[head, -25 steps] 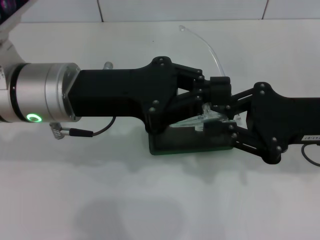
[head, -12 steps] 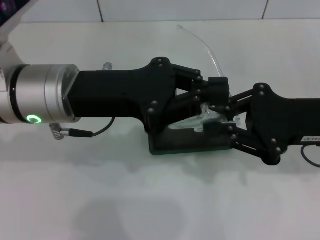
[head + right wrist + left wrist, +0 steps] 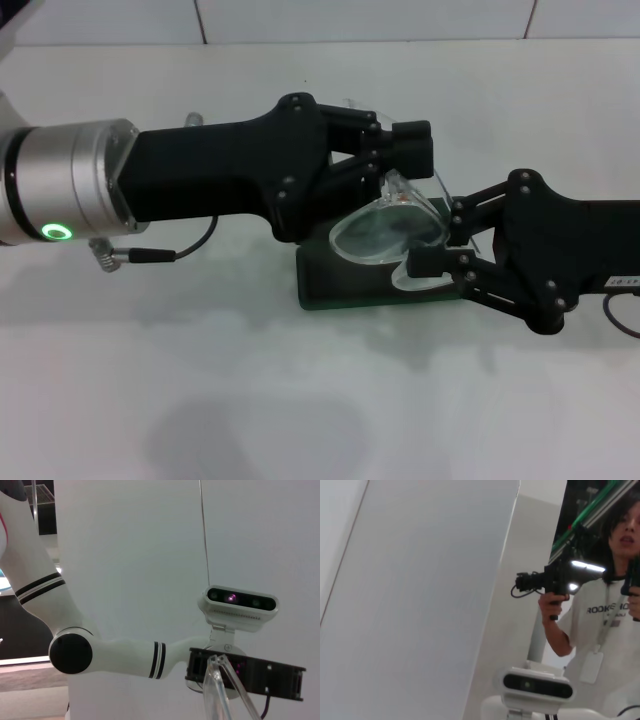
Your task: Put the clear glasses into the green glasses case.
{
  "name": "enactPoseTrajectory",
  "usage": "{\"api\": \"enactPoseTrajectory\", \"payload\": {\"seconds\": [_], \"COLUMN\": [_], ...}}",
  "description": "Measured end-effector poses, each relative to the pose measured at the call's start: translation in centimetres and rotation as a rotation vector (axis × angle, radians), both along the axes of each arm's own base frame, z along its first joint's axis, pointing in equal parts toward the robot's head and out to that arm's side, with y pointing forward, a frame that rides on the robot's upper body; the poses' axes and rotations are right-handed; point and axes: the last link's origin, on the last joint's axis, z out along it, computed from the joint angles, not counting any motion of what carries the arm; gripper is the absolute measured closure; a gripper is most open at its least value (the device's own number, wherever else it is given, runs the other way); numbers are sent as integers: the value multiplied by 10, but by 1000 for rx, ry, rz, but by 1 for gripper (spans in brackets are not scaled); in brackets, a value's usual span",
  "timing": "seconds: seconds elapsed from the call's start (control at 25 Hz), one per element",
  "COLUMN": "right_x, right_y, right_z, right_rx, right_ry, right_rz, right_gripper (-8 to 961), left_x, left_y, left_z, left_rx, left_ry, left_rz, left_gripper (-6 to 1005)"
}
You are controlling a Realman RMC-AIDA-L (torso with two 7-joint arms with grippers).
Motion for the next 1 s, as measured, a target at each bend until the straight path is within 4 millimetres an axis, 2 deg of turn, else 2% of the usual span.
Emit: {"api": "enactPoseTrajectory", "payload": {"seconds": [0.52,0.76,1.0], "right_x": [1,3,9], "right_y": [-5,-18,-28], "right_z": [2,19,40], "right_rx": [2,30,70], "right_ry": [22,148,250], "right_rz": [24,113,156], "right_gripper": [841,841,841], "left_x": [-13,-26,-30], "left_y": [3,7,11], "left_z": [16,27,35], "left_rx": [80,130,158], "left_ry": [-64,-88,-100], "left_rz": [64,130,156], "left_gripper": [884,885,886]}}
